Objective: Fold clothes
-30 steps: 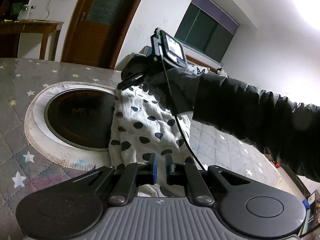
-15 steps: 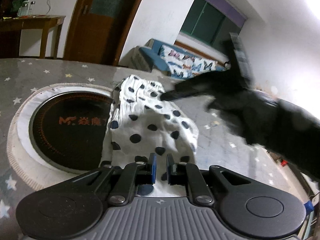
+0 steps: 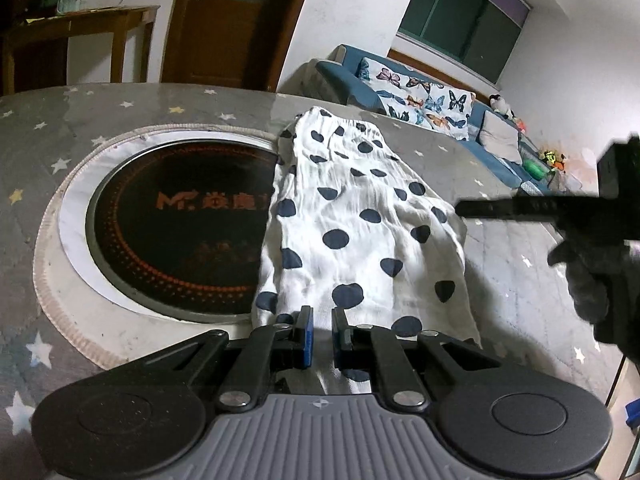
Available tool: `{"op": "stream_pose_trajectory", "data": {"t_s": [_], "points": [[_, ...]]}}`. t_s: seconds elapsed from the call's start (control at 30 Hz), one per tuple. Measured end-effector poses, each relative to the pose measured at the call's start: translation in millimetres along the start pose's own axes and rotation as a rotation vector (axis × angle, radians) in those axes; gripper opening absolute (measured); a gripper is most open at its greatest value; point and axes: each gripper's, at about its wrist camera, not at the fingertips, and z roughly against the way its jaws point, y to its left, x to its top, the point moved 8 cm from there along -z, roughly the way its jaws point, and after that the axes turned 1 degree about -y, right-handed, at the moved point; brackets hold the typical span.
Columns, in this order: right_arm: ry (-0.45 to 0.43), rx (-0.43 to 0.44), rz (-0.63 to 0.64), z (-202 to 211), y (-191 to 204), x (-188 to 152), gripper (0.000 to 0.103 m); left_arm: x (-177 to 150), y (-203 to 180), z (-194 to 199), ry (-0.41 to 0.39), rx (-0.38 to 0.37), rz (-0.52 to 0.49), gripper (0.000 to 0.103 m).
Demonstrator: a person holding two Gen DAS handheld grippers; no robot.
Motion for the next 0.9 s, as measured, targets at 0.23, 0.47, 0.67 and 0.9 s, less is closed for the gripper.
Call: {"op": "stream_pose_trajectory", "data": {"t_s": [0.23,0.47,0.67,0.9], "points": [[0.016,0.072,-0.009,-5,-2,-23,0.033,14,-18,0,-0.028,-0.012,-0.039,0.011],[-0.007,0.027,0.032,-14,7,-28,0.006,18,-16,-23,0.001,0.009,-0.072,0.011],[0.022,-0.081,0.097,1,-2,-33,0.006,11,0,-30,0.021,0.046,-0.090,0.010],[-0.006,-0.107,0.162,2,10,-2,0.020,26,-10,-13,-0.033,0.013,-0.108,0.011]]}}
